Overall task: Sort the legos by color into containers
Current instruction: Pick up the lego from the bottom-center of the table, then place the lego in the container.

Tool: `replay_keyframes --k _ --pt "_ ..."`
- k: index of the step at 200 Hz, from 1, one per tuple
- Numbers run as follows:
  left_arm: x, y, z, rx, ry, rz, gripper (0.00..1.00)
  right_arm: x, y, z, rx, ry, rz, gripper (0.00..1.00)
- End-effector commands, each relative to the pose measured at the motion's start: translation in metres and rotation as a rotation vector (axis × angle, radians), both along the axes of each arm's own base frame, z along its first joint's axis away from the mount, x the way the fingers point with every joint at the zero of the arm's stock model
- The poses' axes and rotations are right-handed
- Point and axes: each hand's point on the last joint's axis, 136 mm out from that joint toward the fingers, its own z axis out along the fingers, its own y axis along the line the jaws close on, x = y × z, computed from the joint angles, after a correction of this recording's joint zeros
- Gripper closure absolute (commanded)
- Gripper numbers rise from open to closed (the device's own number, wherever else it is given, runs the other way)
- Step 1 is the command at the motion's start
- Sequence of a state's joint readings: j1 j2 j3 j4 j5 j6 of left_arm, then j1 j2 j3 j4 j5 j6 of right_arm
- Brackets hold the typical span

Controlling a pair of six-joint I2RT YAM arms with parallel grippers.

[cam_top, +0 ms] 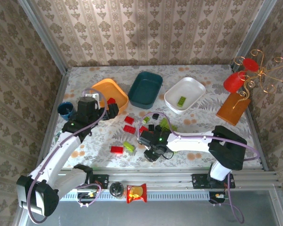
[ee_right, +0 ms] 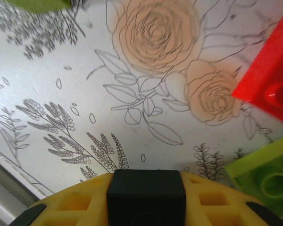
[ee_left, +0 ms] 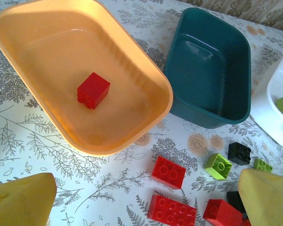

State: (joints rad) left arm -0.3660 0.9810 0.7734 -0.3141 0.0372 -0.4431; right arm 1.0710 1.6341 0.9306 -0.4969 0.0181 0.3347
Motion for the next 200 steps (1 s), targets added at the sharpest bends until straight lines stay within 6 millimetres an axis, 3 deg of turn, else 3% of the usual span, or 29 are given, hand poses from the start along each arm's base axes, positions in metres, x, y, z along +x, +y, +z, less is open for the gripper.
replay_keyframes --k 1,24,55,71,104,131,153,176,200 --pt "-0.008 0.003 -0.008 -0.005 0.022 0.016 0.0 0.025 0.013 0.042 0.13 -0.073 -0.002 0.71" --pt "-0.011 0.002 -0.012 -0.015 0.029 0.015 0.0 0.076 0.024 0.09 0.261 -0.161 -0.064 0.72" --pt "-0.014 0.0 -0.019 -0.029 0.05 0.011 0.0 0.17 0.024 0.143 0.388 -0.285 -0.222 0.72" --pt "-0.016 -0.001 -0.022 -0.038 0.06 0.011 0.0 0.215 0.023 0.153 0.373 -0.327 -0.295 0.72" --pt "-0.023 -0.004 -0.033 -0.045 0.097 0.005 0.0 0.287 0.018 0.129 0.316 -0.323 -0.424 0.72" --pt "-0.031 -0.006 -0.042 -0.032 0.129 -0.005 0.0 0.322 0.01 0.104 0.283 -0.306 -0.501 0.71" --pt "-0.036 -0.007 -0.047 -0.026 0.146 -0.008 0.0 0.338 0.009 0.09 0.29 -0.271 -0.538 0.66" --pt "-0.041 -0.008 -0.053 -0.016 0.17 -0.015 0.0 0.344 0.012 0.085 0.29 -0.254 -0.551 0.43" --pt "-0.044 -0.009 -0.056 -0.003 0.178 -0.025 0.0 0.347 0.015 0.104 0.325 -0.273 -0.552 0.28"
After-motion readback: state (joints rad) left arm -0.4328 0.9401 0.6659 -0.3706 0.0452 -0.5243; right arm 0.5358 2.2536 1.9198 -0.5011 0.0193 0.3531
